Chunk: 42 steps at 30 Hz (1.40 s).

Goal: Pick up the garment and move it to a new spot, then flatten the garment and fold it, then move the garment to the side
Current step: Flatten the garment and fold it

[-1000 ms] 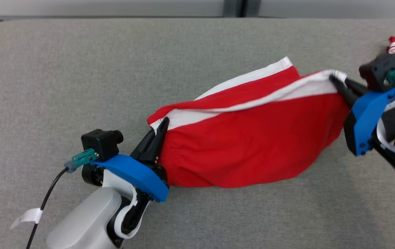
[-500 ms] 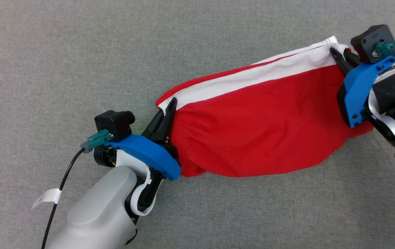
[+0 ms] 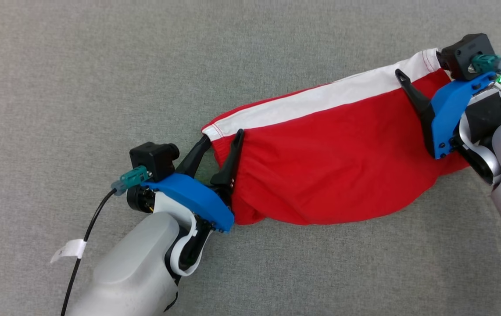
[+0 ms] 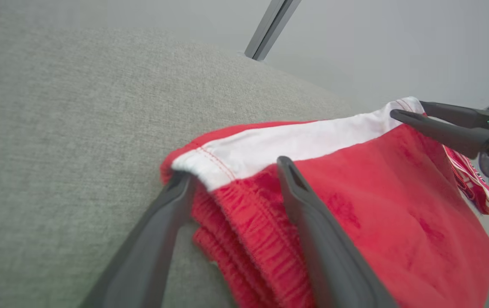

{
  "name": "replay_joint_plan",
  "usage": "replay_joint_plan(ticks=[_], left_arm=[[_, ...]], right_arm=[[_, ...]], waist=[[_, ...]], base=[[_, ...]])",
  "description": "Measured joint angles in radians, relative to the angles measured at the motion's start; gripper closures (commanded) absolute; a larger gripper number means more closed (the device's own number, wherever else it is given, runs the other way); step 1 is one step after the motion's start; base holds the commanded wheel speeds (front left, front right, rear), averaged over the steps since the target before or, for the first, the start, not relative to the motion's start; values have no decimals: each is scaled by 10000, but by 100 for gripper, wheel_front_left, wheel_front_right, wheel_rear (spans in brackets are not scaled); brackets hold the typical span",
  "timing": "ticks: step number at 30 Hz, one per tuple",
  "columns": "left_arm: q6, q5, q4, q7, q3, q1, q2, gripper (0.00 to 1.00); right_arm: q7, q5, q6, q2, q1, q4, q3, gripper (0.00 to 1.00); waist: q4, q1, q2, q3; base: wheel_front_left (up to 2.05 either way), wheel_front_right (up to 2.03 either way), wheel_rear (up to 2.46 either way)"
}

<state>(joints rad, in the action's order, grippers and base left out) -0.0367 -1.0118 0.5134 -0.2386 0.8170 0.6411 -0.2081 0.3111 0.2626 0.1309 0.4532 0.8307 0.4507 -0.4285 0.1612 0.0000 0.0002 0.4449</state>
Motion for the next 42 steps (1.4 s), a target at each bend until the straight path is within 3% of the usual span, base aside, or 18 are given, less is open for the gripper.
replay_joint_plan(ticks=[13, 16, 19, 25, 31, 37, 42], left_arm=[[153, 199, -765, -199, -366, -1783, -782, 0], [194, 384, -1112, -217, -807, -2224, -880, 0], [334, 1415, -1730, -230, -1831, -2486, -976, 0], [207, 3800, -2734, -230, -3948, -3562, -376, 0], [-65, 6094, -3304, -230, -5371, -4277, 337, 0], [-529, 6989, -3509, -230, -6437, -4786, 924, 0], [-777, 7244, -3428, -230, -6769, -4858, 1225, 0]], right_arm=[[-550, 934, -2, -426, -1647, 75, 1244, 0], [-796, 1151, -2, -761, -2043, 107, 2004, 0], [-995, 1373, -2, -1239, -2297, 140, 2798, 0], [-848, 1212, -2, -2088, -2391, 600, 3937, 0], [-736, 374, -2, -2556, -1809, 1400, 4533, 0], [-890, -786, -2, -2637, -1320, 2387, 5214, 0], [-961, -1342, -4, -2905, -1174, 3271, 5960, 0]], waist=[[-137, -1, -3, -1342], [-169, -3, -3, -1619], [-212, -2, -3, -1761], [-282, -1, -3, -1799], [-229, 0, -3, -1680], [22, 1, -3, -1422], [288, 1, -3, -1221]], base=[[0, 0, 0], [0, 0, 0], [0, 0, 0], [0, 0, 0], [0, 0, 0], [0, 0, 0], [0, 0, 0]])
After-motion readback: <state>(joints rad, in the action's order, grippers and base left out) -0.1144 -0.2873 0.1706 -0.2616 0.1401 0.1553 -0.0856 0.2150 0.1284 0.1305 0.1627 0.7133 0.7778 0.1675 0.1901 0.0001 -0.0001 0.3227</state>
